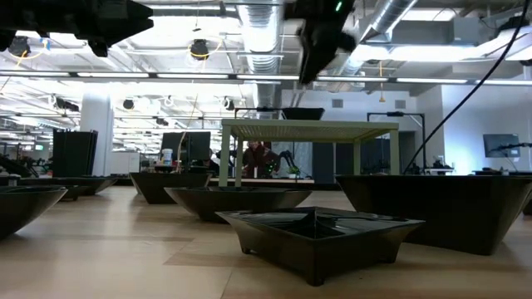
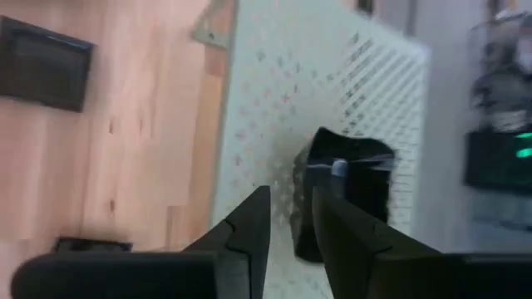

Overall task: Pick & Place Mini shaped plates
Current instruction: Put the square plate on the shelf

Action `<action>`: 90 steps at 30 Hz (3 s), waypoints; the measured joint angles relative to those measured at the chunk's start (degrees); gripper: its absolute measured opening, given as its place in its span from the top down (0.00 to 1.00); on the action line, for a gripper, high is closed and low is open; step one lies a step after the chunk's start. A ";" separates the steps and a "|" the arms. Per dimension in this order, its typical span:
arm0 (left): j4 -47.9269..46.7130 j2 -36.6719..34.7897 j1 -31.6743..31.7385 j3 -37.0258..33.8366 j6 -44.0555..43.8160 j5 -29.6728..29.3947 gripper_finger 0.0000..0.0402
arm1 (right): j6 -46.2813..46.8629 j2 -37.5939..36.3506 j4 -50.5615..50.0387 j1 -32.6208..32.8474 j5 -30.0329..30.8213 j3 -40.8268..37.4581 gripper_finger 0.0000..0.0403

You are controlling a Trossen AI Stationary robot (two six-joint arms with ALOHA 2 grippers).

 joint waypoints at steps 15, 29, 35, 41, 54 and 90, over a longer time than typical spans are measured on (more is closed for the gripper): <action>2.07 13.09 0.00 6.01 -1.78 11.99 0.73 | 16.63 -24.06 7.42 20.77 -3.79 -17.76 0.78; -0.99 38.79 2.88 21.80 3.91 13.13 0.56 | 40.08 -39.25 26.06 16.07 -10.89 -58.41 0.78; -20.56 45.88 13.01 31.18 -5.99 26.76 0.51 | 45.90 -43.19 26.39 14.43 -10.64 -60.24 0.78; -36.76 54.86 20.96 40.60 -11.05 38.78 0.50 | 34.61 -47.44 31.66 14.15 -10.64 -60.22 0.78; -36.17 71.27 22.21 42.16 -9.83 43.14 0.50 | 31.11 -49.20 34.60 14.12 -10.43 -60.17 0.78; -33.97 74.34 20.22 42.16 -9.61 40.01 0.91 | 31.11 -49.18 33.29 14.12 -10.40 -60.17 0.78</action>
